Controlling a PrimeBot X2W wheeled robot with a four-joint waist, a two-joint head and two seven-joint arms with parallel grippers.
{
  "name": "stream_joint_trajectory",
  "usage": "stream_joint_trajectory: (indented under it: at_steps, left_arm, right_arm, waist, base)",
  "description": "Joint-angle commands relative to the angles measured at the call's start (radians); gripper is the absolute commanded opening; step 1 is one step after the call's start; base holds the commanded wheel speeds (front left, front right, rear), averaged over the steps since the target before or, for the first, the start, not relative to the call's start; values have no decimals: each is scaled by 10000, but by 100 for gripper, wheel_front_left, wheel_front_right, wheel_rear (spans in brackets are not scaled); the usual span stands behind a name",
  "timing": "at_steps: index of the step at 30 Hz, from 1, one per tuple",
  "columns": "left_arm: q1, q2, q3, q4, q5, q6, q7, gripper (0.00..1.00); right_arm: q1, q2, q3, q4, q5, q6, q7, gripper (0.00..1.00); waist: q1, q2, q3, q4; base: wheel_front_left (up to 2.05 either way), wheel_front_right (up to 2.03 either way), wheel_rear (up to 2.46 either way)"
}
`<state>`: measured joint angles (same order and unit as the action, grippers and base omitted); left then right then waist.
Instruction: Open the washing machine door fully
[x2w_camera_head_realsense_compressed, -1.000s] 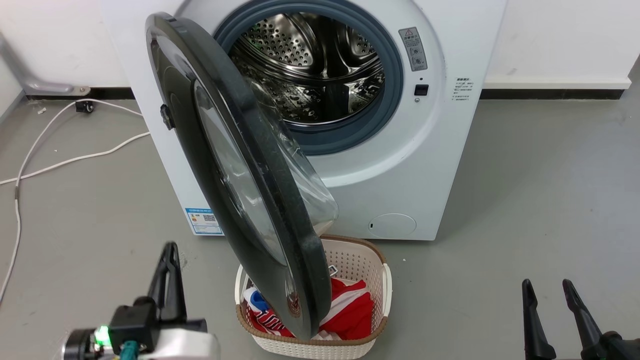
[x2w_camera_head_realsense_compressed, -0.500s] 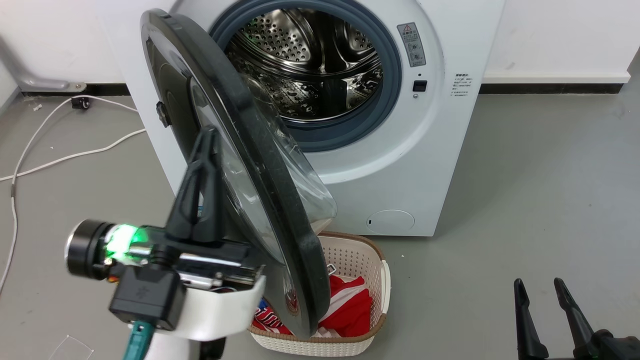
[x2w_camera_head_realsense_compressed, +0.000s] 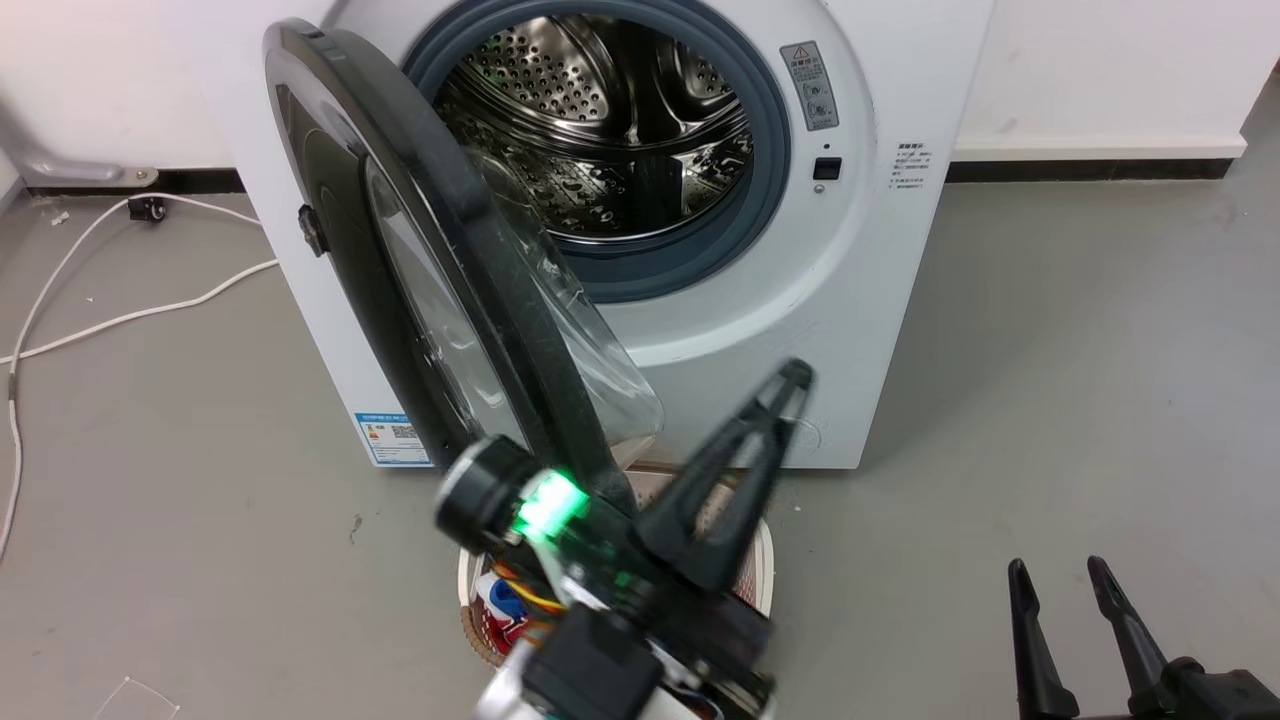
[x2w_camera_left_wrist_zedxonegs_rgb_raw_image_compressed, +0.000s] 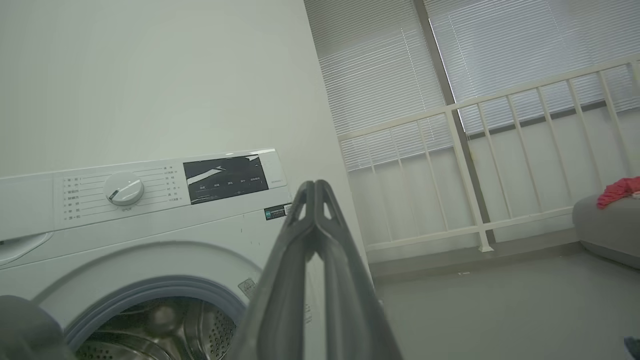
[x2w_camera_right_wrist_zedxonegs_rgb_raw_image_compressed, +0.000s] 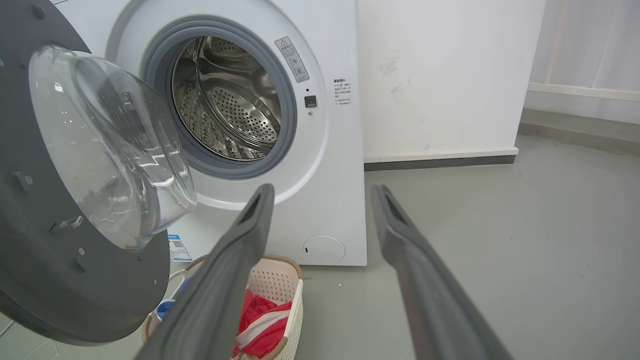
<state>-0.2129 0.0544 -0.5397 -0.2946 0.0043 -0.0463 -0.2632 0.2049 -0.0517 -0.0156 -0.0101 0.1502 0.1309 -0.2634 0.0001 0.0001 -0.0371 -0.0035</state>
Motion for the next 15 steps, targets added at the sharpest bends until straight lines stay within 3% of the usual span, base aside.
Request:
stream_joint_trajectory:
  at_steps: [1,8,15]
  left_arm:
    - [-81,-15,-227,90,-25,-71,-24,0]
    - [113,-29,-1648,603,3,-326,-24,0]
    - [566,-4,-2254,1496,-110,-317,-24,0]
  right_arm:
    - [-95,29,17,3,-4,-2,-16,100]
    - [-114,29,27,59,3,-2,-16,100]
    - [-191,29,84,123,10,-2,-16,100]
  waist:
    - [-1,-1,4,5]
    - [-1,-1,50,82]
    - [-1,-1,132,89]
  base:
    - [0,0,0]
    - [0,0,0]
    - [0,0,0]
